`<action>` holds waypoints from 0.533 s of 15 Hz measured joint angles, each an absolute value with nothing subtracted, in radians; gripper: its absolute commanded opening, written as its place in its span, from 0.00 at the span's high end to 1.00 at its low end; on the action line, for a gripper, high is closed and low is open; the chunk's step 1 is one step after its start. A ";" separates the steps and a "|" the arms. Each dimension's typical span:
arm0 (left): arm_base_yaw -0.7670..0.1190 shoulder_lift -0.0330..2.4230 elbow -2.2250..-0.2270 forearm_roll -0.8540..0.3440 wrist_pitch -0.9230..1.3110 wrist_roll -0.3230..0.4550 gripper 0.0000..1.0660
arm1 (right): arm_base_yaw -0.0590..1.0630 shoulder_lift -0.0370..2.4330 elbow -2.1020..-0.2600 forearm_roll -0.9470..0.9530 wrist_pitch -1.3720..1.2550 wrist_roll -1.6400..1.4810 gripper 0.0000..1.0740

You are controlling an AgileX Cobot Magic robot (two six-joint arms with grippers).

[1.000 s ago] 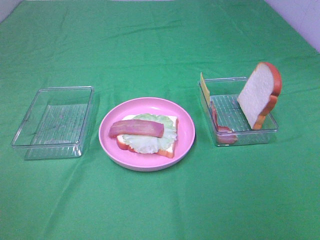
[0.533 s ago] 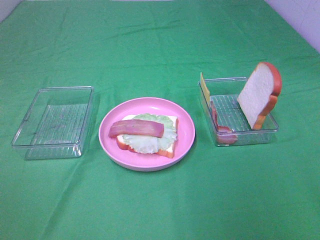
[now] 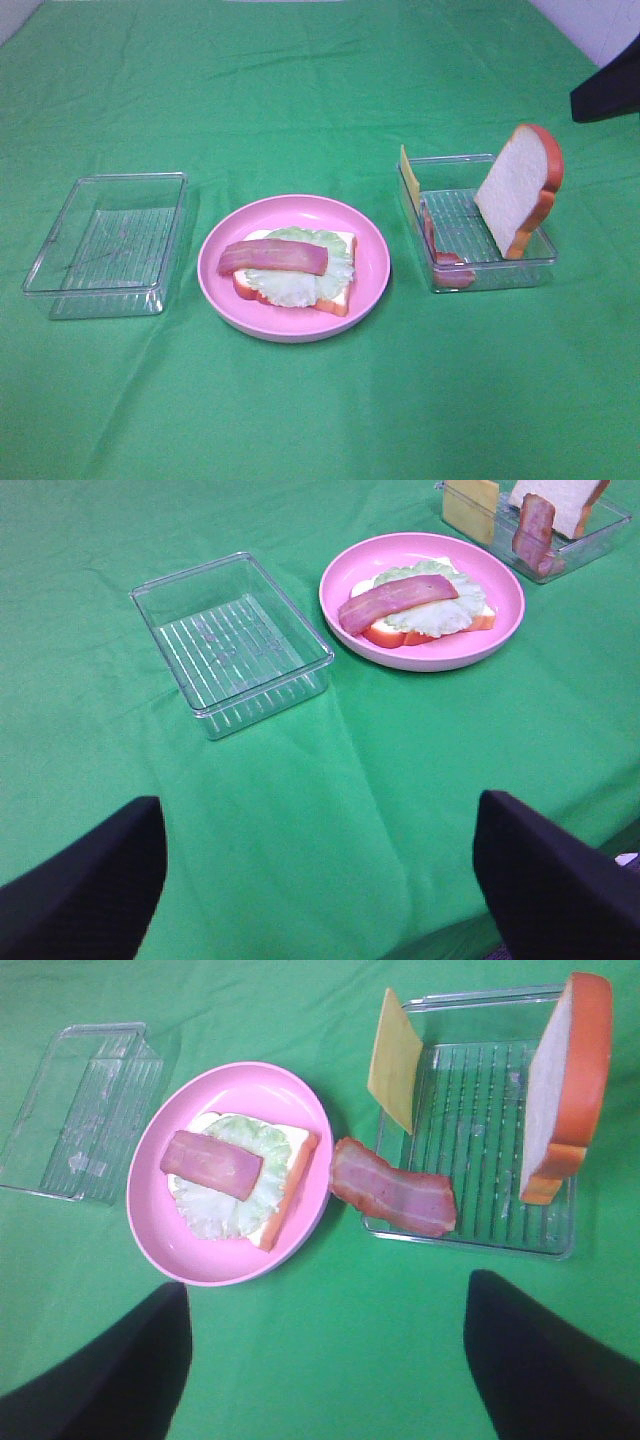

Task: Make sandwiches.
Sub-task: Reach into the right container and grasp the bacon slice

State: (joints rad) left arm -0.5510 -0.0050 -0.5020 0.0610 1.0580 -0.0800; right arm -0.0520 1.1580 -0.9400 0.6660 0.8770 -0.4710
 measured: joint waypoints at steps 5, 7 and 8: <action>-0.551 -0.005 -0.502 0.055 1.058 -0.080 0.26 | 0.038 1.455 -1.173 0.568 0.901 -0.433 0.36; -0.551 -0.005 -0.502 0.053 1.058 -0.079 0.26 | 0.159 1.540 -1.227 0.423 0.905 -0.294 0.36; -0.551 -0.005 -0.502 0.053 1.058 -0.077 0.26 | 0.196 1.565 -1.241 0.373 0.907 -0.246 0.36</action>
State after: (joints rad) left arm -0.5510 -0.0050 -0.5020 0.0530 1.0580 -0.0770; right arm 0.1960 1.5650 -1.2410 0.3730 0.9070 -0.2460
